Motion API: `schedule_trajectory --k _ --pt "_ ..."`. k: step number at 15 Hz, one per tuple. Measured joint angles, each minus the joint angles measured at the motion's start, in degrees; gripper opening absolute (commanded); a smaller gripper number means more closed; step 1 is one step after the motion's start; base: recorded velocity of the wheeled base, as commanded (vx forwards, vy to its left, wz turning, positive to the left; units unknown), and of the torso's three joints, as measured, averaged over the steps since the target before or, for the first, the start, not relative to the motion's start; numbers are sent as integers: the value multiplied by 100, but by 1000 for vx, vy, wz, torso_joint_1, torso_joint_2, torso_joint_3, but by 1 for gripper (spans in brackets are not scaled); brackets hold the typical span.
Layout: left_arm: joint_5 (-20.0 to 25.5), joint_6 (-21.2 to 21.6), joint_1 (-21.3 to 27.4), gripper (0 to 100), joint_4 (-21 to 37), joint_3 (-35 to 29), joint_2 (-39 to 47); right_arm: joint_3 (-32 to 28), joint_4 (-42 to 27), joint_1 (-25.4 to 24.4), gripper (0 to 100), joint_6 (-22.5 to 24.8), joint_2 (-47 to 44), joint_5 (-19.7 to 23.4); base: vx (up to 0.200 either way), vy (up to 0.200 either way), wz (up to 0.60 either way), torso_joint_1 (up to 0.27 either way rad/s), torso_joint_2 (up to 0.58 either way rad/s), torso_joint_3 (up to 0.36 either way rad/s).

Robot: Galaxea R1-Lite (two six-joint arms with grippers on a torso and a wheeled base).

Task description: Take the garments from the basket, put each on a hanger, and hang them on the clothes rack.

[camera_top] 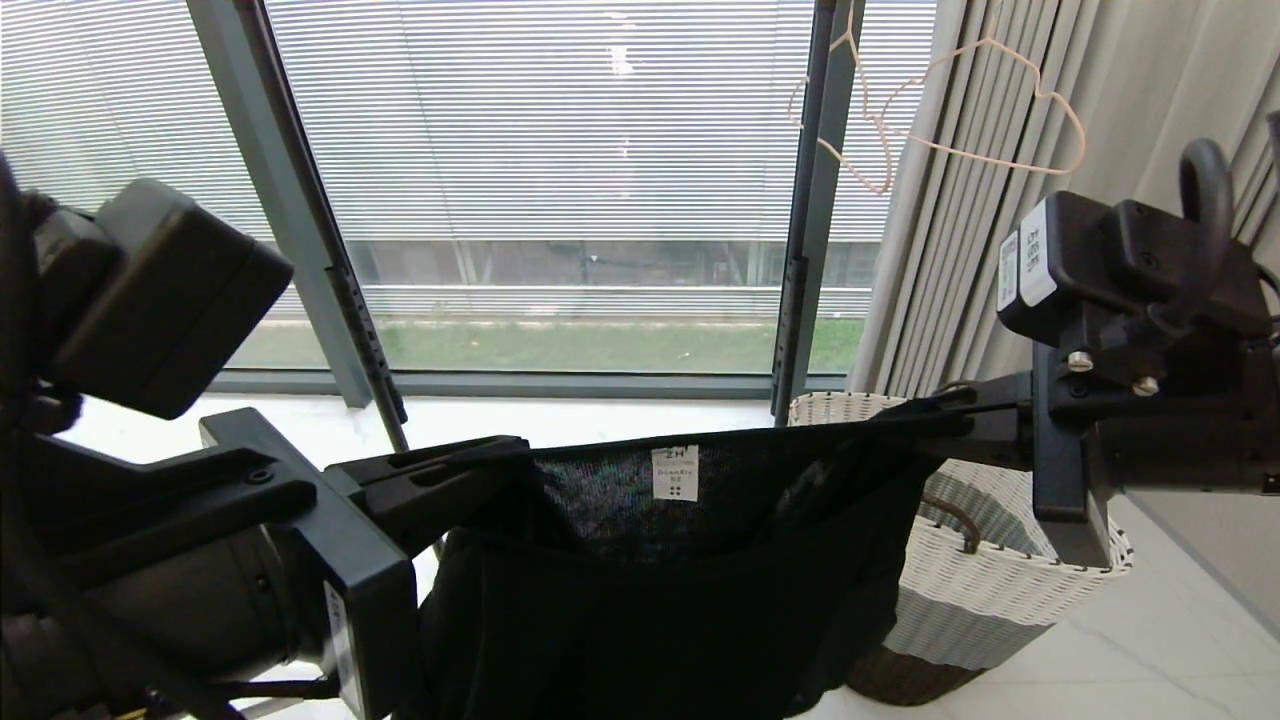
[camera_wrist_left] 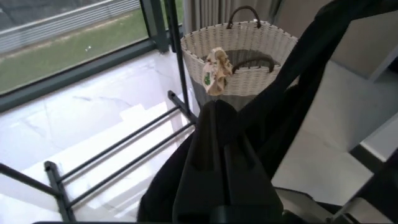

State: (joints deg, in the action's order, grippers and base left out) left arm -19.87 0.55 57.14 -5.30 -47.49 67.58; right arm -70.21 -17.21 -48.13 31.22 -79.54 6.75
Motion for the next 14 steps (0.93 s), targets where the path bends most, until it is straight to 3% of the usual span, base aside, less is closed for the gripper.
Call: schedule_trajectory --k 1,4,8,11,14 --pt "50 174 -111 0 -5 -46 28 0 0 20 0 -2 2 0 0 0 0 0 0 0" --pt "795 585 -636 0 172 -606 207 -197 -18 293 0 -7 9 13 0 0 0 0 0 0" --pt "1631 840 -1147 0 924 -1604 603 -928 -202 836 0 -13 -146 99 0 0 0 0 0 0" --pt "1922 1304 -1449 0 1020 -2141 896 -1549 -596 1048 0 -13 -321 238 0 0 0 0 0 0" --pt "1976 1447 -1495 0 1031 -2160 1009 -1603 -633 1087 0 -11 -354 246 0 0 0 0 0 0"
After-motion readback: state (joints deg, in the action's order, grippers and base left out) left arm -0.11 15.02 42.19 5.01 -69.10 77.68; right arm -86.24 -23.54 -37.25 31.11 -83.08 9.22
